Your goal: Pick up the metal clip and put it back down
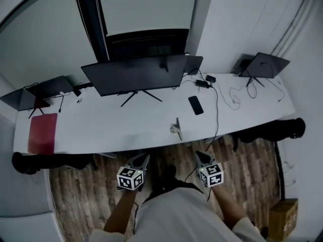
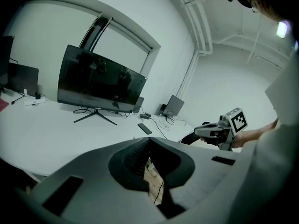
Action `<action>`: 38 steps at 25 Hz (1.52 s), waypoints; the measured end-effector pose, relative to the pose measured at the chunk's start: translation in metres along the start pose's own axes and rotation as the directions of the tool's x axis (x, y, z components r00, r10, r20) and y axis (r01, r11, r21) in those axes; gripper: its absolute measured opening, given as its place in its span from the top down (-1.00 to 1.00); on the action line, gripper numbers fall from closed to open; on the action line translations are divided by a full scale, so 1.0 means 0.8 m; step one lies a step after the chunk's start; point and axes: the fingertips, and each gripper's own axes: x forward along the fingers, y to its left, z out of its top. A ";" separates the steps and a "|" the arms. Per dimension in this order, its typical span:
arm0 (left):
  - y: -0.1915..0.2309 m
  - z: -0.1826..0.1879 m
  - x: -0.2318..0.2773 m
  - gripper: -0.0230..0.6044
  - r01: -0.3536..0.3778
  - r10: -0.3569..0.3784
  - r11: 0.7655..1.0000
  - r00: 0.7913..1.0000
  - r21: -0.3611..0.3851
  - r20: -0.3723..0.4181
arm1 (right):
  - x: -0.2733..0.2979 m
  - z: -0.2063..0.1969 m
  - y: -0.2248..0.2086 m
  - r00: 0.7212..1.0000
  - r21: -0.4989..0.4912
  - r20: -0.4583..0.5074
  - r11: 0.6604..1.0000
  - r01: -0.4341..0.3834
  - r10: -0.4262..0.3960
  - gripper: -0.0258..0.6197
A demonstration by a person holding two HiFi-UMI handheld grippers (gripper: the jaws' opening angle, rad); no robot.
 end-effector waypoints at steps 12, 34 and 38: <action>-0.050 -0.020 -0.029 0.83 0.011 -0.011 1.000 1.000 0.013 0.015 | -0.098 -0.033 -0.005 0.996 0.027 0.041 0.997 0.078 -0.079 0.81; -0.164 0.019 -0.019 0.82 -0.150 0.138 0.986 0.979 0.073 0.151 | -0.144 -0.003 -0.110 0.990 -0.016 0.129 0.999 -0.048 0.050 0.81; -0.170 0.019 -0.018 0.82 -0.171 0.158 0.982 0.975 0.077 0.156 | -0.143 0.001 -0.113 0.983 -0.043 0.159 0.996 -0.082 0.088 0.81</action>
